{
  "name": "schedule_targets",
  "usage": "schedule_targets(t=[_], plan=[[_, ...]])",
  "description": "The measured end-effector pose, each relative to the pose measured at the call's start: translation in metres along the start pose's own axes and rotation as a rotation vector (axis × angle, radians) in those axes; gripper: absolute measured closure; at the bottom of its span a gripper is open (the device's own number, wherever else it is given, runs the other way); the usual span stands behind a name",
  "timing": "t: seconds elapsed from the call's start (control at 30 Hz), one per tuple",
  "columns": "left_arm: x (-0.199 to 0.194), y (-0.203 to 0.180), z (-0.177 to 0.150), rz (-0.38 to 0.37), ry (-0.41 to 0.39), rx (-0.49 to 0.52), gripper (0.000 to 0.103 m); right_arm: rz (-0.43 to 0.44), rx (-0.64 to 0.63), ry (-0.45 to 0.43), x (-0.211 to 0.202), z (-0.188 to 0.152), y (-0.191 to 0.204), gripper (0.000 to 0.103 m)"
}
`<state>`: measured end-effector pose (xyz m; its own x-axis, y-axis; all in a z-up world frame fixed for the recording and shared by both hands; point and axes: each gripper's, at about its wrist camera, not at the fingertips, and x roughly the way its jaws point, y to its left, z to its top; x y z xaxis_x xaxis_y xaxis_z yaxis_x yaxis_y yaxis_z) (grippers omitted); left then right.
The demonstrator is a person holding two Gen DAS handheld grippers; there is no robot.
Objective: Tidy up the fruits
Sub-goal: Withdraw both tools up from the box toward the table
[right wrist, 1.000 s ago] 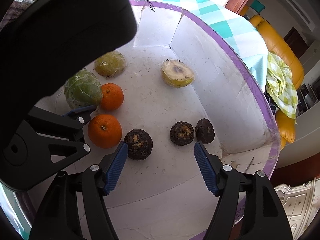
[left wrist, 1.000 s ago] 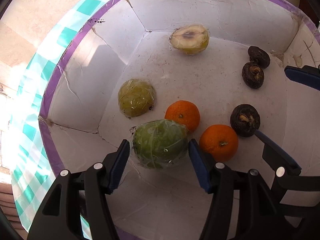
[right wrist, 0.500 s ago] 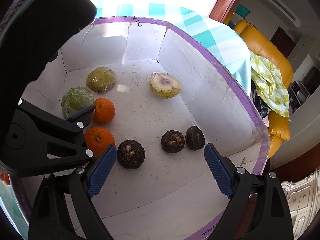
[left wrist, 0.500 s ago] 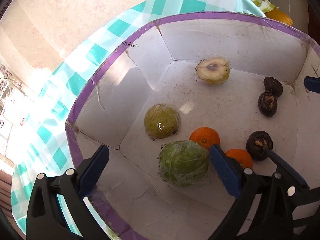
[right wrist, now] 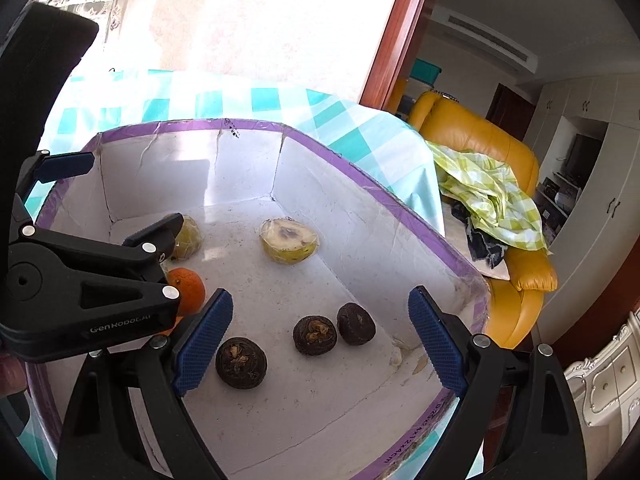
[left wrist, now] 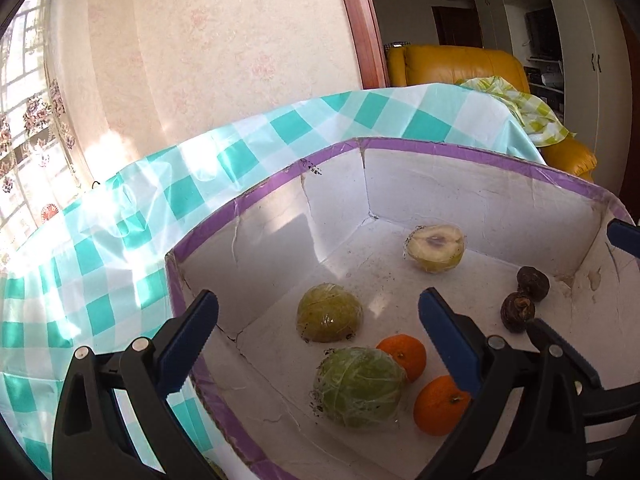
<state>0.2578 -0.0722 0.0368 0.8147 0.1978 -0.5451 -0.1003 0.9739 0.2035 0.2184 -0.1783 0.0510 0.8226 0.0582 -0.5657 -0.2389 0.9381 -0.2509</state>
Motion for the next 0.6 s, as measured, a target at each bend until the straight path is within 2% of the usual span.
schedule_targets(t=[0.1,0.2,0.33,0.6], plan=[[-0.004,0.003,0.000,0.073,-0.057,-0.049,0.002,-0.033,0.045,-0.073,-0.007,-0.003,-0.004,0.017],[-0.015,-0.010,-0.003,0.198,-0.159,0.053,0.002,-0.038,0.091,-0.135,-0.011,-0.006,-0.009,0.017],[-0.018,-0.003,-0.004,0.185,-0.177,-0.013,0.002,-0.052,0.110,-0.182,-0.016,-0.007,-0.012,0.017],[-0.027,-0.003,-0.008,0.228,-0.251,-0.037,0.002,-0.045,0.185,-0.281,-0.027,-0.018,-0.018,0.016]])
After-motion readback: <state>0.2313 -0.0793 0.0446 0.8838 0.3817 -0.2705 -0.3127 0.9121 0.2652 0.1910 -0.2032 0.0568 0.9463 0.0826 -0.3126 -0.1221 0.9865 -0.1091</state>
